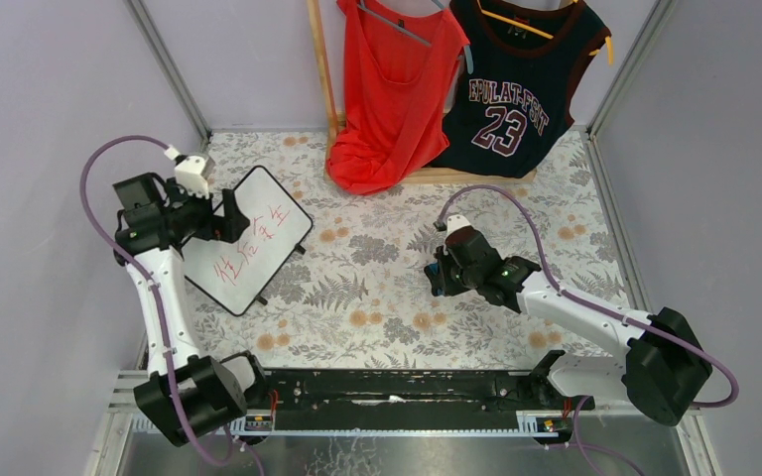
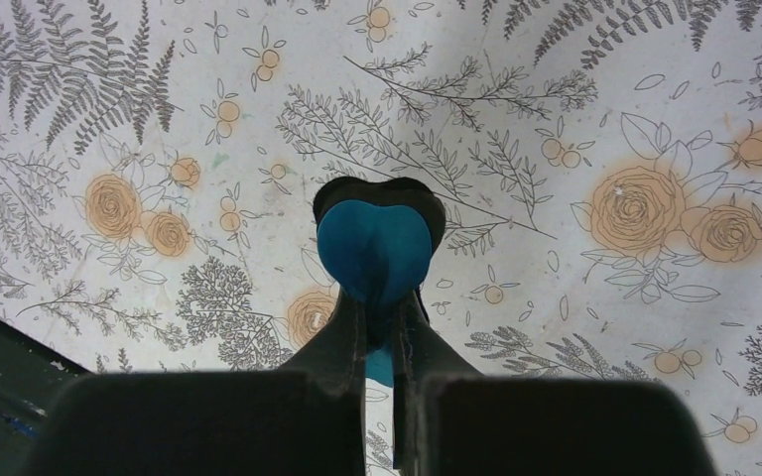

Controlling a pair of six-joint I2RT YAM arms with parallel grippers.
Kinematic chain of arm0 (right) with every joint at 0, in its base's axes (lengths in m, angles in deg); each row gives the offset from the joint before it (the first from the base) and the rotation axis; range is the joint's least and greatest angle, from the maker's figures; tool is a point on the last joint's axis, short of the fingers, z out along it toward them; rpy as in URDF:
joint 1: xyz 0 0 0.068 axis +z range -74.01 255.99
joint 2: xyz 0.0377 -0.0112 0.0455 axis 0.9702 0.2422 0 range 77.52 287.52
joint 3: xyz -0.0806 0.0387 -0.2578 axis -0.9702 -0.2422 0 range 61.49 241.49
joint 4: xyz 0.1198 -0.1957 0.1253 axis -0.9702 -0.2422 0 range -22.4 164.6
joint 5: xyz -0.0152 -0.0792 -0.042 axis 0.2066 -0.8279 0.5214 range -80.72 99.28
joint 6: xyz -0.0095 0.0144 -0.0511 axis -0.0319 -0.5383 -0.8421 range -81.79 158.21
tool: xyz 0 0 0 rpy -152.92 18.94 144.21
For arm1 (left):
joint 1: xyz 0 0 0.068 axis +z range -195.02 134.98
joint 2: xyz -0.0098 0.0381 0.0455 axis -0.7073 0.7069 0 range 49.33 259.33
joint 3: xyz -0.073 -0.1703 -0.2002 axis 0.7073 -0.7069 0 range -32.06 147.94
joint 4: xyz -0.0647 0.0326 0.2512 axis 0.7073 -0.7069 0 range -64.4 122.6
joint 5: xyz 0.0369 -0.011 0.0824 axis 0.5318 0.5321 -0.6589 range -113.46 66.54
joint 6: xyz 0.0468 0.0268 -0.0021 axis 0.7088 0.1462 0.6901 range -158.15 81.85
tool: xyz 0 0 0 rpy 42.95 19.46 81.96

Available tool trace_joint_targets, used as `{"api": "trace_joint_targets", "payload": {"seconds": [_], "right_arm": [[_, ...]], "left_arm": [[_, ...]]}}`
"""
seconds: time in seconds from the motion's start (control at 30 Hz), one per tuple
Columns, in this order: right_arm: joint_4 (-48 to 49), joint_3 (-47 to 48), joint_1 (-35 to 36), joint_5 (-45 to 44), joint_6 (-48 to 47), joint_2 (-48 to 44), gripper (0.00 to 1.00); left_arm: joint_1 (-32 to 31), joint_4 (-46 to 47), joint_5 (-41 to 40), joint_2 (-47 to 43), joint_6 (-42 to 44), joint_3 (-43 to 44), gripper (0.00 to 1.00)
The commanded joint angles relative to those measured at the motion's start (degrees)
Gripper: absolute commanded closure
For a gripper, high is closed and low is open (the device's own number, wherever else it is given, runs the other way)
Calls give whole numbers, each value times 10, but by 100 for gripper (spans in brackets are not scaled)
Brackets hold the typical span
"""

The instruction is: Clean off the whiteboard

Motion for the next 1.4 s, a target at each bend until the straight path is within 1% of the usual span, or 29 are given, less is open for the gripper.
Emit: {"api": "trace_joint_targets", "payload": {"seconds": [0.0,0.13,0.3,0.43,0.63,0.77,0.87,1.07,1.2,1.37], "right_arm": [[30,16,-4,24,-11,-2,100],[30,39,-4,38,-17,15,100],[32,57,-3,50,-24,39,100],[31,59,-2,50,-25,42,100],[30,57,-1,52,-24,39,100],[29,58,-1,55,-23,42,100],[31,60,-1,59,-22,46,100],[34,62,1,65,-22,48,100],[33,62,2,67,-22,50,100],[31,64,2,64,-20,49,100]], "left_arm": [[55,-41,42,-5,29,20,10],[97,-41,29,-17,37,16,11],[147,-55,39,-11,70,20,13],[207,-106,97,30,114,59,13],[278,-233,168,110,218,125,16],[308,-294,178,132,299,132,20],[321,-317,174,131,343,121,21],[345,-325,167,139,387,101,25],[361,-337,170,171,408,105,29],[381,-389,185,220,455,134,32]]}}
